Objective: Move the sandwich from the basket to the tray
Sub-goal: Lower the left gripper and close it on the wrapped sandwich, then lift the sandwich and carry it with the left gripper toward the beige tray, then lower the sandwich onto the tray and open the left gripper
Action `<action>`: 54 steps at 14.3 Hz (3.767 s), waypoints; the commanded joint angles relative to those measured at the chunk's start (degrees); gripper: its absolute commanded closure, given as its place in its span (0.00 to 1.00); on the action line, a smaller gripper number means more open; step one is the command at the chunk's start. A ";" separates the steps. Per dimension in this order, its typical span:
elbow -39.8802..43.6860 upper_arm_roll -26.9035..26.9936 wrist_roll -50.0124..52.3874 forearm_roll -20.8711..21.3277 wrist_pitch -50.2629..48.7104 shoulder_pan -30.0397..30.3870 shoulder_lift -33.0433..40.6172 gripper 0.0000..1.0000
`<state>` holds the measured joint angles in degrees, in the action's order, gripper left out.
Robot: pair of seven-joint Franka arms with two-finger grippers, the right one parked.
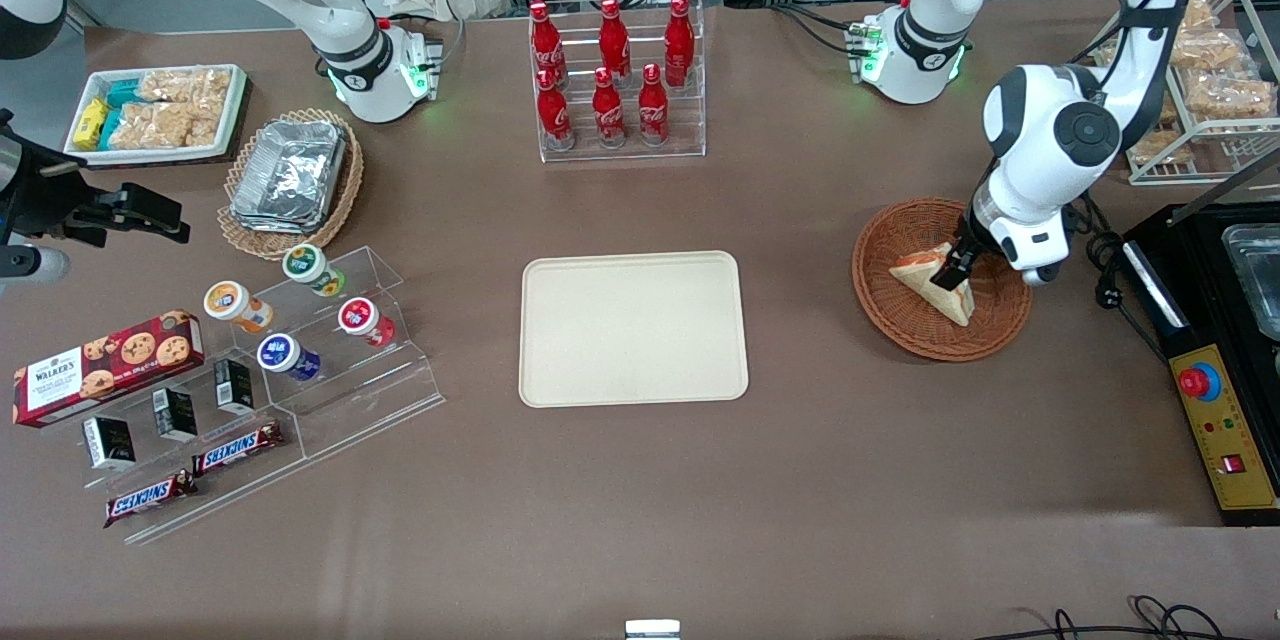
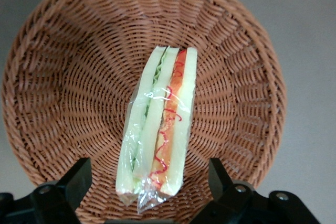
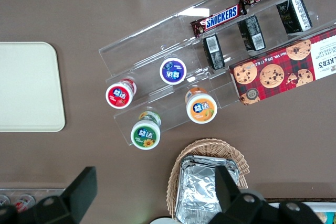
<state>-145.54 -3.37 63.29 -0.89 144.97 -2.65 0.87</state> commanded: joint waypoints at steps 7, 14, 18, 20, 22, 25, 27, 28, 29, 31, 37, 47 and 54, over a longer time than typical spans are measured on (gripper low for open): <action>-1.77 -1.46 1.75 2.12 8.13 -0.16 -4.74 1.00; 3.49 -2.34 -4.82 2.30 -3.07 0.10 2.37 1.00; 22.95 -2.17 -12.03 2.30 -28.43 0.71 3.09 1.00; 36.75 -2.52 -13.81 2.21 -42.96 0.37 -0.06 1.00; 46.71 -5.31 -14.33 2.12 -52.30 0.01 -2.44 1.00; 52.01 -13.30 -16.53 1.95 -54.97 0.01 -4.29 1.00; 54.03 -19.10 -16.45 1.69 -54.89 0.01 -6.83 1.00; 55.26 -22.18 -15.84 2.03 -54.36 -0.08 -9.02 1.00; 55.97 -24.47 -15.74 2.12 -54.01 -0.08 -10.70 1.00; 55.89 -26.51 -15.57 2.21 -49.73 -0.95 -14.30 1.00; 55.36 -26.51 -5.73 13.97 -30.84 -9.03 -32.56 1.00; 55.36 -26.16 -2.74 21.54 -22.81 -13.43 -42.00 0.00; 56.15 -26.16 -0.10 21.11 -24.74 -12.30 -36.74 0.00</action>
<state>-89.25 -29.59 61.49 19.66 121.84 -15.23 -39.39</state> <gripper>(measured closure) 0.167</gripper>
